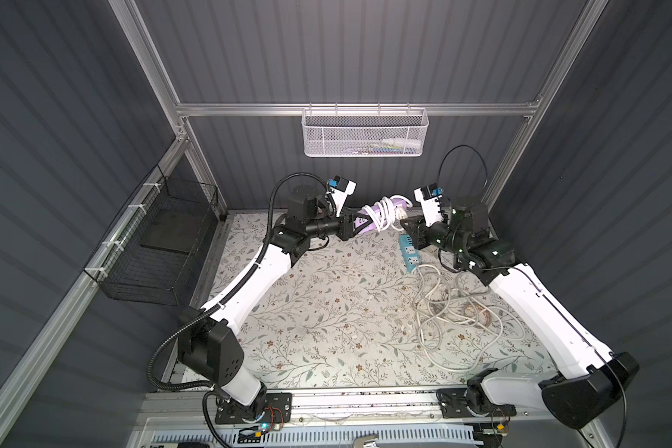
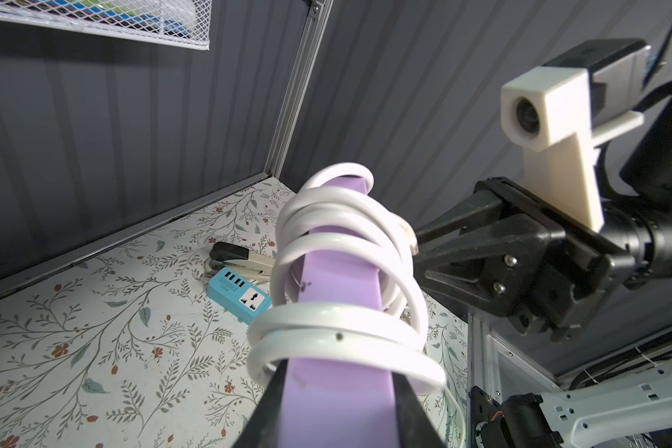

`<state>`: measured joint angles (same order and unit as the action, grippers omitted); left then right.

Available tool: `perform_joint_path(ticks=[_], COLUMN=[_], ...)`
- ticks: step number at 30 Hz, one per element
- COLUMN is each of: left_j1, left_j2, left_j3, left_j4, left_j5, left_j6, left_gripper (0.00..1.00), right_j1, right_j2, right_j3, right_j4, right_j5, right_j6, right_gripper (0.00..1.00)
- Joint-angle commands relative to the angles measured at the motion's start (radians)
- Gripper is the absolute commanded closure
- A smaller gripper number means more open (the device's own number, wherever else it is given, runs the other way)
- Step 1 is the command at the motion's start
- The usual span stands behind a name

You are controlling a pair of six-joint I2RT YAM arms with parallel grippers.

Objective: Unwrap the cord wrapped around the power strip
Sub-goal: Unwrap the power cord from the power strip.

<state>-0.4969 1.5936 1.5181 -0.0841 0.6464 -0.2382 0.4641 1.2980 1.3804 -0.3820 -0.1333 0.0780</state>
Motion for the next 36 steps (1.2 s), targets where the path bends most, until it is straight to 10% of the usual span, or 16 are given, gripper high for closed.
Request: perform_joint_path(ticks=[1,7,16,29,36], left_j1=[0.026,0.026,0.026,0.026,0.026], left_j2=[-0.007,-0.006,-0.006,-0.006,-0.007], left_j3=[-0.001,-0.002,-0.002,-0.007,-0.007], left_j4=[0.033,0.032,0.033,0.035,0.035], left_j5=[-0.078,-0.083,-0.08,-0.088,-0.087], left_j6=[0.016,0.018,0.019,0.02,0.02], left_gripper=[1.0,1.0,1.0,1.0,1.0], right_j1=[0.13,0.163,-0.183,0.186,0.07], right_j2=[0.014,0.015,-0.054,0.009,-0.026], right_j3=[0.034,0.035,-0.032,0.026,0.02], right_j4=[0.015,0.013,0.044,0.043,0.018], right_j5=[0.088,0.102,-0.143,0.057,0.033], right_j6=[-0.011,-0.002,0.084,0.031,0.034], right_gripper=[1.0,1.0,1.0,1.0,1.0])
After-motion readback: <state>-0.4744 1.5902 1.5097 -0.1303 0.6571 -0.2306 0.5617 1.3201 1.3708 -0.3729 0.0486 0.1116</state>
